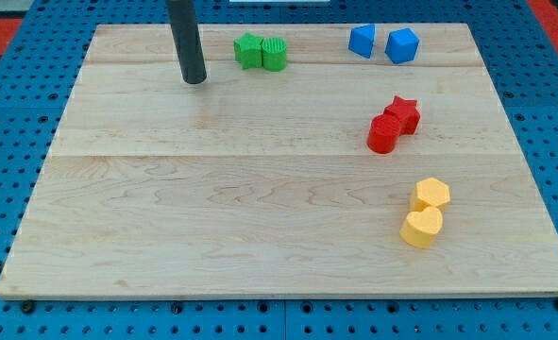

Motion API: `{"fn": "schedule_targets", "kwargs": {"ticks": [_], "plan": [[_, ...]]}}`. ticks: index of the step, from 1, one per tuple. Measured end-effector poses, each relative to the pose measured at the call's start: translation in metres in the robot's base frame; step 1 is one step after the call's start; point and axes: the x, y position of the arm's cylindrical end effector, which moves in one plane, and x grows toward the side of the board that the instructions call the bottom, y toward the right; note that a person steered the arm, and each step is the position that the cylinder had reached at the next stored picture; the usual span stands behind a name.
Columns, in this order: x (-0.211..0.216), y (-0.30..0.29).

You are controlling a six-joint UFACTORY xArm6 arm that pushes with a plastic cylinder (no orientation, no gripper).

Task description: Slide the blue cube into the blue triangle

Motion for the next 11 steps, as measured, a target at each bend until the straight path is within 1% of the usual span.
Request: {"fn": "schedule_targets", "kwargs": {"ticks": [2,3,9,10,11], "plan": [[0.003,0.001],[0.008,0.015],[0.008,0.024],[0.021,0.036],[0.020,0.115]]}}
